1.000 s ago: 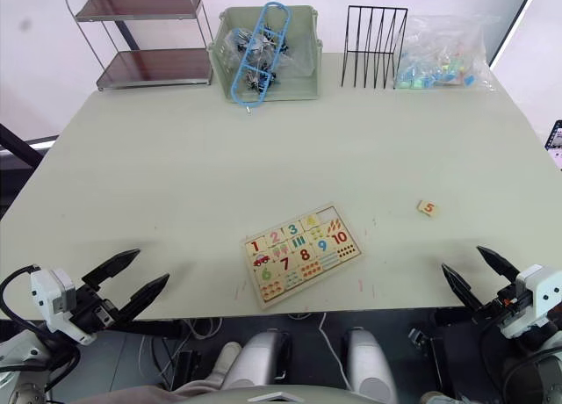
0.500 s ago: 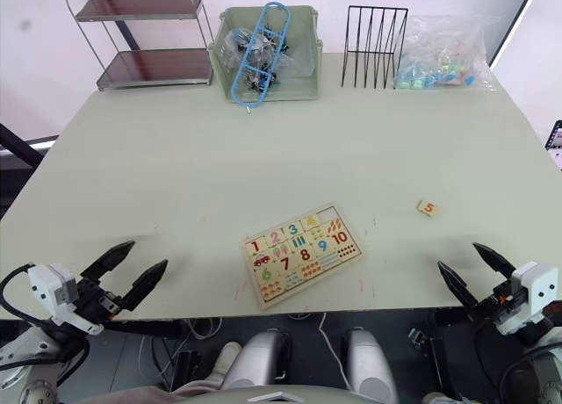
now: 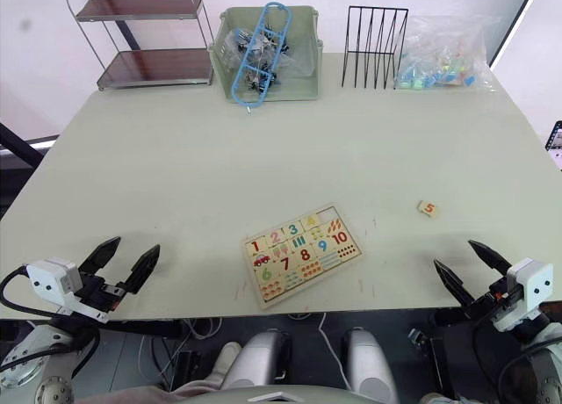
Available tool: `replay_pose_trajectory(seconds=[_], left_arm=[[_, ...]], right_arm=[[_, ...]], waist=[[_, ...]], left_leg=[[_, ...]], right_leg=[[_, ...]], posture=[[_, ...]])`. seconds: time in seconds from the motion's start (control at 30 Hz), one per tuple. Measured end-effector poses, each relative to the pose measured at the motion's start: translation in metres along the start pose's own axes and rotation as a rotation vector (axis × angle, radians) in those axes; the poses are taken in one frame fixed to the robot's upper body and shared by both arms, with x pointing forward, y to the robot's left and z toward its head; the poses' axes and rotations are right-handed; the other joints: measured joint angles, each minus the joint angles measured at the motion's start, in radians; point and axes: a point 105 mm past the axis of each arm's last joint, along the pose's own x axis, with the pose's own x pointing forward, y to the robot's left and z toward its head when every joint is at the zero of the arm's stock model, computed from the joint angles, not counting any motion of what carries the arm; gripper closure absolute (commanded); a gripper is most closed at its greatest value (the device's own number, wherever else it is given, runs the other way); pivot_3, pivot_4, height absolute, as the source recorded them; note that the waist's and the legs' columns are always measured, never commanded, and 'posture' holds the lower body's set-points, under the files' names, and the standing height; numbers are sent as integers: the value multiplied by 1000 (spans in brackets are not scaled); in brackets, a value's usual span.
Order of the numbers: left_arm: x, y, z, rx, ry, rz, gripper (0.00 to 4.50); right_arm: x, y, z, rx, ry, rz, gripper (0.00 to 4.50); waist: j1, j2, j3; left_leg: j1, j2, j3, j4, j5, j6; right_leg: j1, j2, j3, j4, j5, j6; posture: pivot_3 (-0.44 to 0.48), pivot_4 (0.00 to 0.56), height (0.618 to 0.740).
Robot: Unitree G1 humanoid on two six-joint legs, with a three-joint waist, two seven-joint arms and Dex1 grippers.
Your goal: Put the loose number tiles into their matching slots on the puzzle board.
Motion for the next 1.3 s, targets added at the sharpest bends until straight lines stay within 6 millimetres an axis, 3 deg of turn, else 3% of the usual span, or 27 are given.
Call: replay_pose_trajectory(seconds=[0.2,0.4,0.67,1.0,1.3], left_arm=[[9,-8,8,48,-4,-124,0],[27,-28,22,121,0,-405,0],[35,-53,34,148,7,-702,0],[37,-68,42,128,-6,-853,0],[28,-72,51,96,-3,-960,0]], right_arm=[[9,-10,4,9,18,-31,60],[23,-28,14,-33,90,11,60],[51,-47,20,-75,197,116,60],[89,-57,18,-90,318,242,60],[100,-55,9,-111,451,367,60]], waist=[[1,0,0],[0,0,0],[-3,0,0],[-3,0,0],[-5,0,0]], left_leg=[[0,0,2,0,0,0],[0,-1,3,0,0,0],[0,-2,3,1,0,0],[0,-3,2,1,0,0],[0,-3,2,1,0,0]], right_leg=[[0,0,0,0,1,-2],[0,1,0,0,2,-4],[0,1,0,1,3,-4],[0,1,0,1,4,-3],[0,1,0,1,3,-4]], posture=[[0,150,740],[0,150,740],[0,150,740],[0,150,740],[0,150,740]])
